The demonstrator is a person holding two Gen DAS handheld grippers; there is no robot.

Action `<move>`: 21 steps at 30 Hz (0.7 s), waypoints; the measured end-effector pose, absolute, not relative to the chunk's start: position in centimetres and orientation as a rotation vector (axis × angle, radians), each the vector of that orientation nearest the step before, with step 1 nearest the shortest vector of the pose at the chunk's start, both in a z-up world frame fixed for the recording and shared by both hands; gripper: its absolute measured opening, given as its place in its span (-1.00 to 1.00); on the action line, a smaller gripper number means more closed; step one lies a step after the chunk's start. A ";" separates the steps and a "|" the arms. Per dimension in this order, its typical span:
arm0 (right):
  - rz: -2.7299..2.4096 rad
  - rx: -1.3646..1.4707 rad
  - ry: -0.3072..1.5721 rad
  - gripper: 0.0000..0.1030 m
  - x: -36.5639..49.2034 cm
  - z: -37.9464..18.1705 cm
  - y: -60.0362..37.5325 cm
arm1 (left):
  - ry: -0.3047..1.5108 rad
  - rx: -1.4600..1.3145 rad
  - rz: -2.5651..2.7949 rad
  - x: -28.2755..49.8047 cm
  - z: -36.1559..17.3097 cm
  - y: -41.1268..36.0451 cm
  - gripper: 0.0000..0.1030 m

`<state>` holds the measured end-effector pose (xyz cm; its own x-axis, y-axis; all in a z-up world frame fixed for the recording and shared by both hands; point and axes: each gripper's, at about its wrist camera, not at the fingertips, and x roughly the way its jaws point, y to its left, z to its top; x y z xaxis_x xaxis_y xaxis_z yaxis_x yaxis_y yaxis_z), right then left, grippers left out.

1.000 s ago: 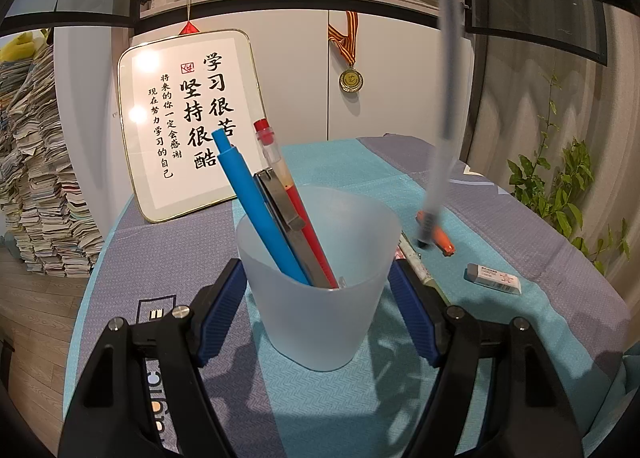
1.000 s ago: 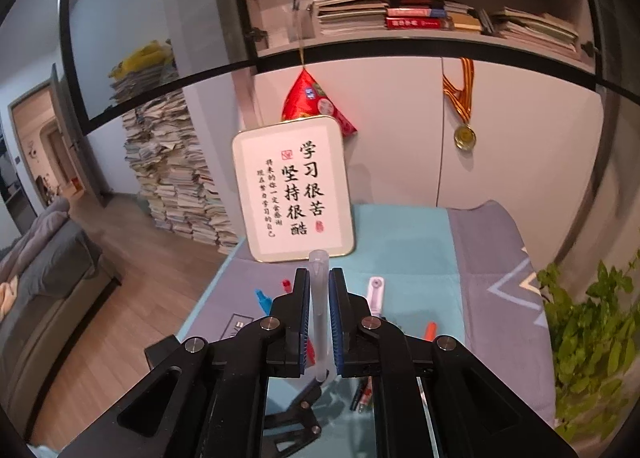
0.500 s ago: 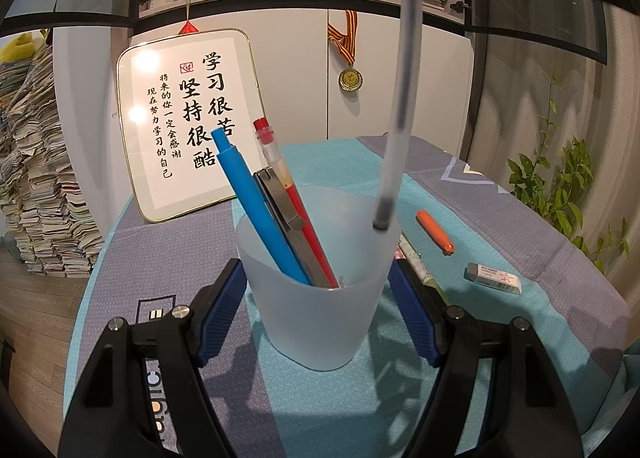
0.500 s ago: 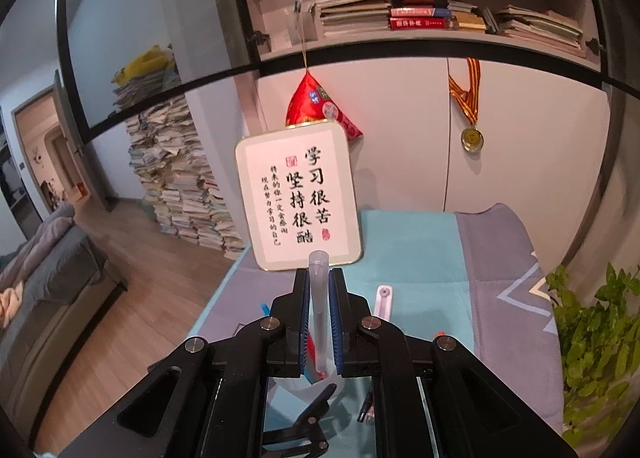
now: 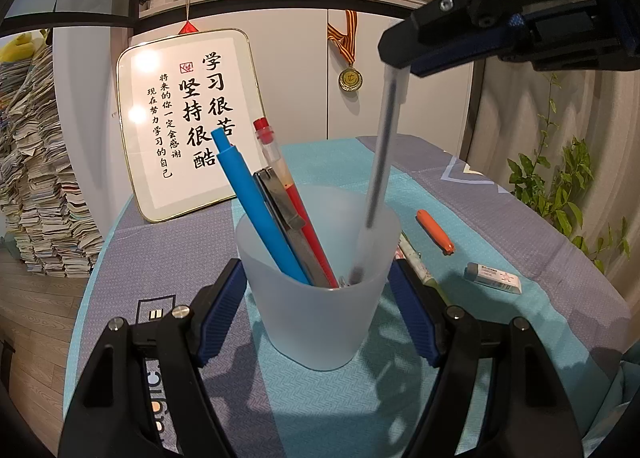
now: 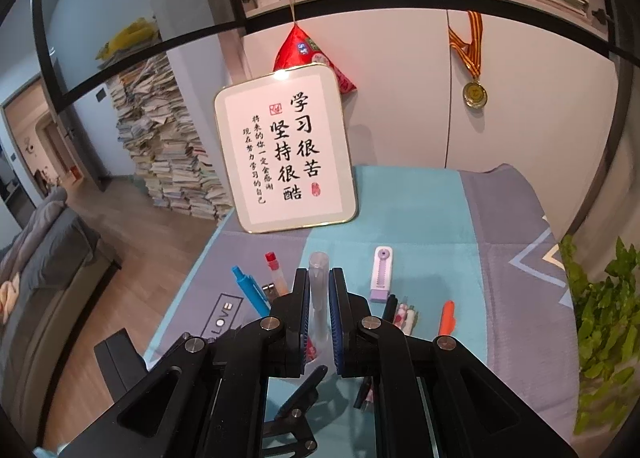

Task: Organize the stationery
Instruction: 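Carry the clear pen over the frosted cup and release it inside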

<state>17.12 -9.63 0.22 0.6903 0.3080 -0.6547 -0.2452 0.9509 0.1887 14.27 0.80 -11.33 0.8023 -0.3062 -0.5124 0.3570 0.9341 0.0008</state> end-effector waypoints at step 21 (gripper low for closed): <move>0.316 0.032 0.750 -0.80 16.1 -1.1 -9.7 | 0.532 0.099 -0.356 14.3 -11.3 0.8 0.43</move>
<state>16.06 -9.74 -1.06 0.6866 0.2934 -0.6652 -0.2705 0.9523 0.1409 14.27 0.81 -11.32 0.8020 -0.3064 -0.5127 0.3572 0.9340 0.0007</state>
